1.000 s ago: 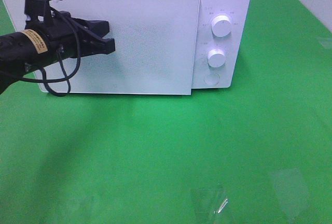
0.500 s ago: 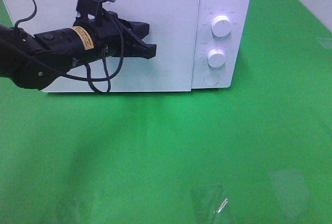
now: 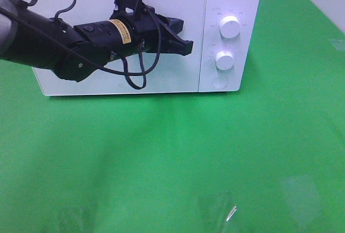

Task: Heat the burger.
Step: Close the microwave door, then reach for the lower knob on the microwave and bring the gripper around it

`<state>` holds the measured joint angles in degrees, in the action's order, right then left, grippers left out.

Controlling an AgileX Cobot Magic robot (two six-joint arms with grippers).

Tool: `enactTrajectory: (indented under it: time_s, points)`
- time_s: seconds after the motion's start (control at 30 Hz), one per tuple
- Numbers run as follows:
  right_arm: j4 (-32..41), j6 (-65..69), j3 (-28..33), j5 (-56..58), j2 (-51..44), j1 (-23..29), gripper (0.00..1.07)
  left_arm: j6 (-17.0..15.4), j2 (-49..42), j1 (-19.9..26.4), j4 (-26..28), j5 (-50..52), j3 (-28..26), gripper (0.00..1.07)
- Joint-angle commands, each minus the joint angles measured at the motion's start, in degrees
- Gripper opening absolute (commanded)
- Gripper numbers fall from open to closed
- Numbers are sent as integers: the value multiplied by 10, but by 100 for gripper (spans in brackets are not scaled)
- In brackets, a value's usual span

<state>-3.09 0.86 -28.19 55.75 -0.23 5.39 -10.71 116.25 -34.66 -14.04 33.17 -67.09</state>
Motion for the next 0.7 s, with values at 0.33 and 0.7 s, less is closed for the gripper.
enactTrajectory:
  time_s: [0.33, 0.7]
  points:
    - [3, 2, 1, -6, -15, -4, 76, -1, -34, -52, 42, -148, -21, 12]
    - [3, 2, 1, -6, -15, -4, 76, -1, -99, -132, 33, -346, -21, 101]
